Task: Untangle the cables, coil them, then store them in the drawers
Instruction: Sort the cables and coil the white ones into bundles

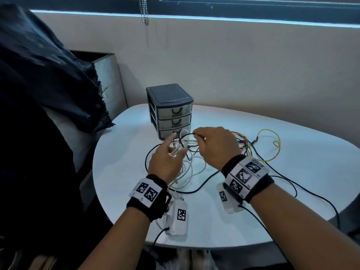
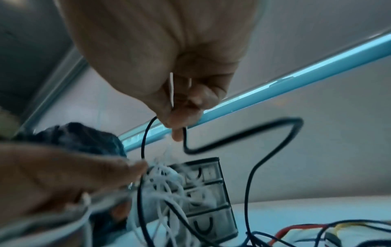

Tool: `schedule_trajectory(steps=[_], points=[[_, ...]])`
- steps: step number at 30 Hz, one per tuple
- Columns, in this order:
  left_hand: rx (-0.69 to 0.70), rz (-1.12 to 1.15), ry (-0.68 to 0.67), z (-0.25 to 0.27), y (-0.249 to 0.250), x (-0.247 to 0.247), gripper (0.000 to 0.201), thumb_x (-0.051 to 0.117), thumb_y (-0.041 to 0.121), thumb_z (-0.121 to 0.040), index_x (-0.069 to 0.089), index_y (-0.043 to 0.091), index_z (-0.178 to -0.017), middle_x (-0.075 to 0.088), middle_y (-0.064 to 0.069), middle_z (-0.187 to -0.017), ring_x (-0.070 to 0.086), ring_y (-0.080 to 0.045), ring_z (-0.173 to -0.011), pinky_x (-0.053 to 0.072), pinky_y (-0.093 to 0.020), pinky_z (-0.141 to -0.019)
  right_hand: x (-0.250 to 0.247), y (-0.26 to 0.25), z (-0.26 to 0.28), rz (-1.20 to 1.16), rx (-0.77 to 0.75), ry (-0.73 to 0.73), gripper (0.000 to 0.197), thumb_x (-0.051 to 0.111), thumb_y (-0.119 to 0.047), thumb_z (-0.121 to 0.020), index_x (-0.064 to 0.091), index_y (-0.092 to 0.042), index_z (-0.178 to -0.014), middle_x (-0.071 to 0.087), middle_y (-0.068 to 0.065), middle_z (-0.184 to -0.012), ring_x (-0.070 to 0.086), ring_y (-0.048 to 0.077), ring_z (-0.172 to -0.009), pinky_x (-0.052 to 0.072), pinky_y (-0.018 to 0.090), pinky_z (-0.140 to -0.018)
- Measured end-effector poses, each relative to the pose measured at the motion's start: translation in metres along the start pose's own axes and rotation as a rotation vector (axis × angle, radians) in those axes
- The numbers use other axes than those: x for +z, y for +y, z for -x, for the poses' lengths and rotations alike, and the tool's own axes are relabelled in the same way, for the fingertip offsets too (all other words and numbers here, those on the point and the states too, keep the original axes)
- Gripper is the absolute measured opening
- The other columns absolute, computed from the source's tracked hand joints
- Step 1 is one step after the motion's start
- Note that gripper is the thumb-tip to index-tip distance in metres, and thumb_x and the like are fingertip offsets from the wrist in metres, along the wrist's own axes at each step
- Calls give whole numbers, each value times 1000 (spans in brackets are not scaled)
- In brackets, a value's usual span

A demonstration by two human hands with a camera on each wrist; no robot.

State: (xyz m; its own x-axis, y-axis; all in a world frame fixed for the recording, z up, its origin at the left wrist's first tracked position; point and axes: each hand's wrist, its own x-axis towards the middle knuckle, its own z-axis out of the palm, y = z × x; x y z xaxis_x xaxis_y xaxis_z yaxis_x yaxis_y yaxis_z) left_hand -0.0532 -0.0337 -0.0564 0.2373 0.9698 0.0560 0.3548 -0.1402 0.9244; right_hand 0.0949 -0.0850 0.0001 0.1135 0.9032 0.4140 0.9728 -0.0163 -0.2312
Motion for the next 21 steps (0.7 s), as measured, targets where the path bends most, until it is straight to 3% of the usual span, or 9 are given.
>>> schedule_trajectory(steps=[2,5,7,8,10,13,15,18,21], points=[[-4,-109,41,3,7,2,57,68,59,-82,56,42,-135,63,10,-84,63,-16,-87,52,-33,-83,-14,4,-2,-222,64,95,20,52,-24,-98,71,-19,-101,75,4,-88,67,28,-77,54,39,-75],[-44,-154,132,2,12,3,83,72,74,-66,54,38,-138,52,7,-65,58,-19,-70,48,-32,-64,-40,23,-11,-587,266,206,13,55,-16,-98,67,-17,-93,71,9,-80,61,17,-46,51,26,-47],[-89,-188,154,2,8,-1,105,68,88,-51,51,36,-140,67,-2,-85,64,-21,-84,54,-34,-74,-59,44,-13,-659,356,269,12,55,-12,-98,66,-12,-93,70,11,-77,56,16,-35,42,20,-37],[-116,-203,159,3,7,-4,104,68,89,-49,53,35,-137,70,-4,-98,65,-23,-92,55,-36,-80,-66,57,-12,-648,385,292,12,55,-11,-97,67,-9,-94,70,11,-75,56,17,-34,41,20,-35],[-163,-222,173,4,6,-10,76,75,75,-59,67,33,-121,72,-1,-104,64,-19,-89,52,-29,-78,-75,85,-9,-616,437,310,13,54,-11,-97,67,-7,-95,69,10,-73,59,17,-35,45,23,-37],[-200,-194,190,1,3,-17,32,76,57,-72,77,26,-83,71,4,-73,66,-21,-73,48,-25,-62,-81,127,-1,-566,524,325,14,53,-14,-98,65,-8,-94,68,11,-73,63,18,-39,53,30,-43],[-208,-174,198,-1,-1,-20,35,75,52,-77,70,22,-62,59,4,-54,59,-26,-61,41,-24,-54,-83,152,6,-514,579,352,15,52,-15,-96,63,-13,-88,68,11,-73,65,20,-40,55,34,-46],[-238,-85,240,-4,-7,-27,57,76,46,-80,48,16,-41,32,8,-36,34,-24,-48,27,-22,-49,-88,183,18,-511,719,452,19,48,-14,-93,56,-19,-76,68,16,-74,65,19,-40,57,36,-47],[-232,-2,252,-11,-14,-32,58,75,39,-84,36,18,-47,19,6,-42,22,-22,-55,19,-25,-49,-92,203,27,-571,859,565,20,47,-17,-92,53,-22,-74,69,23,-84,68,24,-47,58,33,-49]])
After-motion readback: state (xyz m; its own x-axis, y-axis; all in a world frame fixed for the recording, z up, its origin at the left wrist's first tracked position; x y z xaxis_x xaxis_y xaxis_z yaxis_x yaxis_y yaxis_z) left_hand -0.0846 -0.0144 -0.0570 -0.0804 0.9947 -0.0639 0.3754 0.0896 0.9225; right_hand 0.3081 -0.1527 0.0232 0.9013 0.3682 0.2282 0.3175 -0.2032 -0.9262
